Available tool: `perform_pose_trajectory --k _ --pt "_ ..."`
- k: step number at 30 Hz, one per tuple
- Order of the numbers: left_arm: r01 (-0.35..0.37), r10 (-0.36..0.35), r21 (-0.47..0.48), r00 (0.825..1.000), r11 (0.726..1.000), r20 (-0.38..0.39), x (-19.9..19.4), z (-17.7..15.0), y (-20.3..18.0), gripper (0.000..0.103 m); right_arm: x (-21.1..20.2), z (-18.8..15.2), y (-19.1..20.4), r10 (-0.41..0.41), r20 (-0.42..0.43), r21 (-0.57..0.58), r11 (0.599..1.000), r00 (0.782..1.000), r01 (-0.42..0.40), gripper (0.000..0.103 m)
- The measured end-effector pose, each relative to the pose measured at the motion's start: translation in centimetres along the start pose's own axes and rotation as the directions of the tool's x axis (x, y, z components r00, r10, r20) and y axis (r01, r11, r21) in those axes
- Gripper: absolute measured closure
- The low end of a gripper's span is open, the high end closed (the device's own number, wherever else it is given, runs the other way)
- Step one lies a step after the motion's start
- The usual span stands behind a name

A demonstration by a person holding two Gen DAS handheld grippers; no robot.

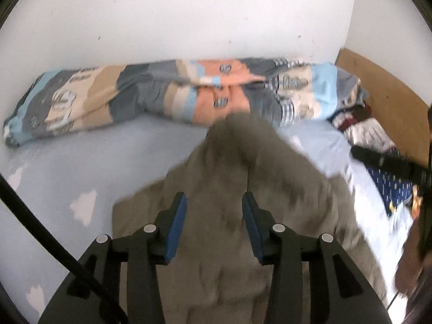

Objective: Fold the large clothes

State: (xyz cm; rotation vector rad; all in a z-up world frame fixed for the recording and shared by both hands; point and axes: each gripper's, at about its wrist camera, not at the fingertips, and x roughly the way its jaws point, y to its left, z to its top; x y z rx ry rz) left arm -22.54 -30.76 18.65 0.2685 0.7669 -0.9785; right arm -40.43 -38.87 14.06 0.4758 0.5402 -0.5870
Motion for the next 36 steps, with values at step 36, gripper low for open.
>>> perform_pose_trajectory --k 36 --pt "0.026 -0.021 0.036 0.991 0.999 -0.131 6.9 1.1 -2.7 0.058 6.6 -3.7 -5.5 -0.152 -0.13 -0.011 0.988 0.98 0.152 0.055"
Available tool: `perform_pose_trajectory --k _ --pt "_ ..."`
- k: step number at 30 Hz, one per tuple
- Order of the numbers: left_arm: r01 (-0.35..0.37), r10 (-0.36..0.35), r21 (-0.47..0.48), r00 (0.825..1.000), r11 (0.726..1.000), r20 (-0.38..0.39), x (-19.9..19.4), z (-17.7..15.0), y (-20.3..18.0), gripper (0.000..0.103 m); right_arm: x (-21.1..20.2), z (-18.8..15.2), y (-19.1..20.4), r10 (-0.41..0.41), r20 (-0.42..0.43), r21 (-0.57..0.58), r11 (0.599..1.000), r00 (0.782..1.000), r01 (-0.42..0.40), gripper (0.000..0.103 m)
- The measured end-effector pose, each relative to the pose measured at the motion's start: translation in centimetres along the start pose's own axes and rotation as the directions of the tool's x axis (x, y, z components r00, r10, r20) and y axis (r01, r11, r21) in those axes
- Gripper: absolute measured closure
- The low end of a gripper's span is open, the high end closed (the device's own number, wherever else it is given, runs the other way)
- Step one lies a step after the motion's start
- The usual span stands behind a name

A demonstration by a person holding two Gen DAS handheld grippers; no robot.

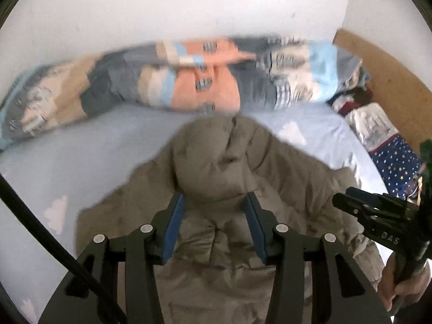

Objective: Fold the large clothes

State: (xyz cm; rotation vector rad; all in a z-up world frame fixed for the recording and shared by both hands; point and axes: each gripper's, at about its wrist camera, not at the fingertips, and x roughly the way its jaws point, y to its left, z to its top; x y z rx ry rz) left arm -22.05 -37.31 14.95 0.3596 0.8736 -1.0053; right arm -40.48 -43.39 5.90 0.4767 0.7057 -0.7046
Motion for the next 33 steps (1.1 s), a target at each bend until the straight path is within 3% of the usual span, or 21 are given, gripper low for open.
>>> perform_pose_trajectory --k 3,6,11,18,22,26,33 --pt "-0.041 0.038 -0.037 0.996 0.998 -0.082 3.4 -0.8 0.7 0.058 1.9 -0.8 -1.3 -0.01 -0.046 0.036 0.999 0.999 0.012 0.055" --pt "-0.023 0.002 -0.129 0.987 0.991 -0.161 6.1 -2.8 2.5 0.058 4.2 -1.9 -2.1 0.0 -0.107 0.055 0.998 0.994 0.006 0.055" --pt "-0.044 0.035 -0.078 0.993 0.996 -0.114 5.4 -3.6 1.5 0.057 5.2 -2.6 -2.3 -0.007 -0.128 0.052 0.999 0.992 0.014 0.055" --pt "-0.017 0.018 -0.042 1.0 0.999 0.004 -0.5 -6.3 0.7 0.058 0.7 -1.8 0.3 -0.016 -0.046 0.005 1.0 0.999 0.016 0.055" --pt "-0.034 0.034 -0.011 0.999 0.999 -0.014 -0.2 -8.0 0.5 0.058 -0.4 -2.7 2.9 0.03 -0.047 -0.039 0.999 0.998 -0.032 0.055" --pt "-0.032 0.031 -0.024 0.999 0.999 -0.036 0.9 -8.9 0.8 0.057 1.4 -4.7 4.5 0.005 -0.094 -0.088 0.996 0.996 -0.013 0.055" --pt "-0.043 0.042 -0.024 0.998 0.999 -0.038 2.2 -9.9 0.8 0.057 4.5 -6.0 3.1 0.021 -0.157 -0.059 0.998 0.987 -0.031 0.055"
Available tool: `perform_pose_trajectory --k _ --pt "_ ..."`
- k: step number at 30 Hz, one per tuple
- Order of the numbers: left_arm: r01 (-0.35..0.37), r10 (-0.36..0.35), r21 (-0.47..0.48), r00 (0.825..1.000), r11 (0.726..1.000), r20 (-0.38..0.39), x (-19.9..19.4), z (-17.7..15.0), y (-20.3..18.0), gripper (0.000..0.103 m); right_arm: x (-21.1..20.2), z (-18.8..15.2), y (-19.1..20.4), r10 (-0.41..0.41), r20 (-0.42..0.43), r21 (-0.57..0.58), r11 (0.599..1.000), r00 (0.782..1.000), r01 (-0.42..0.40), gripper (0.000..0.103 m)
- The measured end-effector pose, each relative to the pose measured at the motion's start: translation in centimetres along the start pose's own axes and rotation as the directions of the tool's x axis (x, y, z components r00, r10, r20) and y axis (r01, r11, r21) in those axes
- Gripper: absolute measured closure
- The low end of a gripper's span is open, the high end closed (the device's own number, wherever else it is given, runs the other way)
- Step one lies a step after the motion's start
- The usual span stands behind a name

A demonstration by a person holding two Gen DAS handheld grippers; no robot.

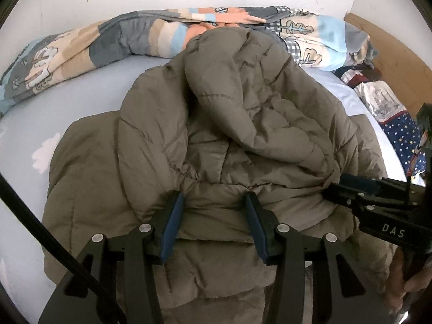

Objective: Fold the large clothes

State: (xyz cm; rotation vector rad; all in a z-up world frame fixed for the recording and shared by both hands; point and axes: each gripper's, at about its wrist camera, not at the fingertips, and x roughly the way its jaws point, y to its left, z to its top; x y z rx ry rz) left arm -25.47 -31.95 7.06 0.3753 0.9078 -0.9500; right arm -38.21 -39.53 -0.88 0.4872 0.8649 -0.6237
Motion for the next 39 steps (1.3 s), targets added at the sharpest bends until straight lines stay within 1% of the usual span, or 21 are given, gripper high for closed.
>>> perform_pose_trajectory --k 3,6,9,13,17,19,22,24,25,26,28,30,32,35,37,38,39 --pt "-0.007 0.007 -0.002 1.0 1.0 0.013 -1.3 -0.1 -0.3 0.057 -0.2 0.0 0.4 -0.024 -0.003 -0.013 1.0 1.0 0.024 0.055" --pt "0.018 -0.017 -0.015 0.999 1.0 0.03 -3.8 -0.6 -0.4 0.057 -2.2 0.0 0.6 0.005 0.018 0.003 1.0 1.0 -0.005 0.055" --pt "0.037 -0.036 -0.036 0.999 0.999 0.024 -6.0 -1.6 -0.3 0.057 -4.9 -0.3 0.8 0.011 0.041 0.009 1.0 0.999 -0.012 0.055" --pt "0.053 -0.054 -0.066 0.998 0.996 -0.01 -8.5 -3.7 -0.3 0.057 -8.3 -2.1 0.3 0.021 0.047 0.064 0.998 0.999 -0.024 0.055" --pt "0.069 -0.072 -0.088 0.997 0.994 -0.04 -11.1 -6.9 -0.5 0.057 -10.8 -5.4 0.5 0.025 0.035 0.078 0.997 0.999 -0.027 0.054" --pt "0.062 -0.067 -0.09 0.997 0.994 -0.046 -12.5 -8.8 -0.7 0.057 -12.2 -7.9 0.9 0.02 0.021 0.078 0.997 1.0 -0.021 0.054" --pt "0.037 -0.043 -0.09 0.997 0.995 -0.065 -14.2 -12.2 -0.9 0.057 -13.6 -11.8 1.2 0.012 0.001 0.087 0.996 1.0 -0.012 0.051" --pt "0.009 -0.017 -0.1 0.997 0.995 -0.081 -15.1 -15.0 -0.8 0.055 -14.1 -14.0 1.1 0.018 -0.017 0.1 0.995 1.0 -0.016 0.051" --pt "-0.001 -0.009 -0.106 0.996 0.994 -0.09 -15.4 -16.2 -0.7 0.056 -14.5 -15.7 1.1 0.014 -0.026 0.11 0.994 1.0 -0.011 0.051" --pt "-0.016 0.004 -0.116 0.995 0.993 -0.099 -15.8 -17.9 -0.6 0.056 -14.7 -16.5 1.2 0.008 -0.031 0.113 0.994 0.999 -0.005 0.051" --pt "-0.041 0.026 -0.125 0.993 0.991 -0.115 -16.0 -20.1 -0.4 0.055 -15.4 -18.8 1.3 -0.002 -0.039 0.117 0.993 0.999 0.007 0.051" --pt "-0.073 0.055 -0.131 0.989 0.989 -0.14 -16.1 -22.5 -0.3 0.055 -15.9 -20.4 1.4 -0.021 -0.039 0.122 0.992 0.999 0.025 0.051" --pt "-0.094 0.076 -0.121 0.986 0.988 -0.147 -16.3 -24.2 -0.5 0.056 -16.2 -22.3 1.3 -0.033 -0.05 0.136 0.99 0.998 0.04 0.051" --pt "-0.121 0.107 -0.111 0.986 0.986 -0.127 -17.1 -25.6 -0.8 0.055 -15.9 -24.7 1.4 -0.046 -0.082 0.143 0.988 0.996 0.057 0.051" --pt "-0.133 0.119 -0.114 0.985 0.984 -0.125 -17.2 -26.4 -1.0 0.05 -15.7 -26.1 1.7 -0.065 -0.093 0.145 0.986 0.994 0.078 0.051" --pt "-0.138 0.123 -0.113 0.985 0.984 -0.125 -17.0 -27.0 -1.2 0.045 -15.7 -26.9 2.1 -0.076 -0.096 0.135 0.987 0.992 0.089 0.051" --pt "-0.149 0.136 -0.102 0.983 0.984 -0.122 -16.7 -27.4 -1.5 0.044 -15.6 -27.3 2.3 -0.087 -0.096 0.127 0.987 0.992 0.099 0.05"
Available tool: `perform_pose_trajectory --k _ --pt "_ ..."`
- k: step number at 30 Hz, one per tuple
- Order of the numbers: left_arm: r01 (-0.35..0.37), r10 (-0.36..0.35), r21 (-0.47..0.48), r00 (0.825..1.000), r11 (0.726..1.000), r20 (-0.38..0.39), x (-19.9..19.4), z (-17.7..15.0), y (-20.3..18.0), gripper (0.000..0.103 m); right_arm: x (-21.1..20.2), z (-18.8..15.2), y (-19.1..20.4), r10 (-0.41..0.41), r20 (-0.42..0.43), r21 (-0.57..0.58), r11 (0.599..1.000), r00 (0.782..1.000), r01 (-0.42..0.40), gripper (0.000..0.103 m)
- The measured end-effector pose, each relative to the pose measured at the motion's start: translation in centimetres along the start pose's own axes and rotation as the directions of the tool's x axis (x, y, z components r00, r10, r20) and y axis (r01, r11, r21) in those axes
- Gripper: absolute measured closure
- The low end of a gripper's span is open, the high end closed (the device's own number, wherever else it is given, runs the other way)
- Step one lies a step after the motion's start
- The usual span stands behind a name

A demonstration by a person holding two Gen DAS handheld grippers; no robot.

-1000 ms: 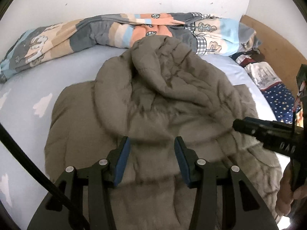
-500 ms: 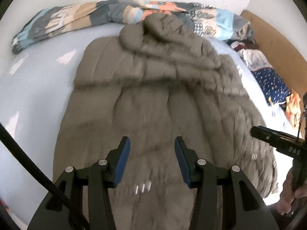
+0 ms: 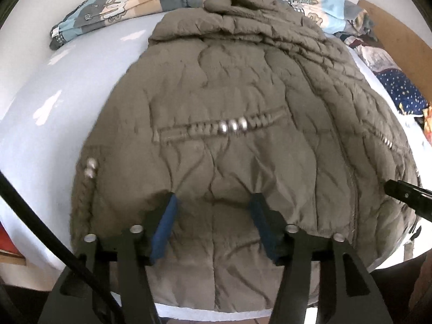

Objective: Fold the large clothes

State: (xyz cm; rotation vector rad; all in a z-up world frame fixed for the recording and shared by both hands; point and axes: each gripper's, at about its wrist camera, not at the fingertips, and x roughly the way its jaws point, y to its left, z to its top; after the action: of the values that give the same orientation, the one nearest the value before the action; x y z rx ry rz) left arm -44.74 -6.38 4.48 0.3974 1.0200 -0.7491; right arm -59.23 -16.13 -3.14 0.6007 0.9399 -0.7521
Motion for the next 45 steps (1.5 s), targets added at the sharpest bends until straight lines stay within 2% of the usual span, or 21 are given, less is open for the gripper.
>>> perform_pose_trajectory --k 3,9,14,20,24,30,40,45 --pt "-0.053 0.052 0.049 0.998 0.997 0.035 0.5 -0.7 -1.0 0.042 0.6 -1.6 0.4 -0.05 0.0 -0.015 0.999 0.999 0.05 0.043" --pt "-0.063 0.058 0.051 0.994 0.997 0.092 0.6 -1.6 -1.0 0.04 1.8 -2.9 0.6 -0.106 0.03 -0.029 0.994 0.994 0.107 0.035" --pt "-0.085 0.075 0.071 0.988 0.994 0.134 0.7 -2.2 -1.3 0.038 2.1 -3.2 0.3 -0.097 0.05 -0.018 0.995 0.994 0.098 0.031" --pt "-0.101 0.088 0.069 0.981 0.992 0.17 0.7 -2.5 -1.3 0.036 2.0 -3.9 0.7 -0.1 0.116 -0.037 0.994 0.988 0.105 0.027" --pt "-0.11 0.095 0.074 0.979 0.991 0.183 0.6 -2.8 -1.3 0.034 2.2 -4.1 1.0 -0.099 0.131 -0.061 0.992 0.986 0.108 0.021" --pt "-0.136 0.116 0.086 0.971 0.987 0.211 0.8 -3.1 -1.5 0.031 2.3 -4.3 1.0 -0.093 0.143 -0.071 0.992 0.985 0.104 0.019" --pt "-0.147 0.123 0.1 0.969 0.984 0.215 0.7 -3.1 -1.3 0.028 2.1 -4.6 1.0 -0.092 0.134 -0.071 0.992 0.987 0.102 0.016" --pt "-0.157 0.133 0.103 0.969 0.982 0.209 0.7 -3.0 -1.5 0.025 2.0 -5.1 1.1 -0.093 0.075 -0.065 0.993 0.993 0.098 0.004"
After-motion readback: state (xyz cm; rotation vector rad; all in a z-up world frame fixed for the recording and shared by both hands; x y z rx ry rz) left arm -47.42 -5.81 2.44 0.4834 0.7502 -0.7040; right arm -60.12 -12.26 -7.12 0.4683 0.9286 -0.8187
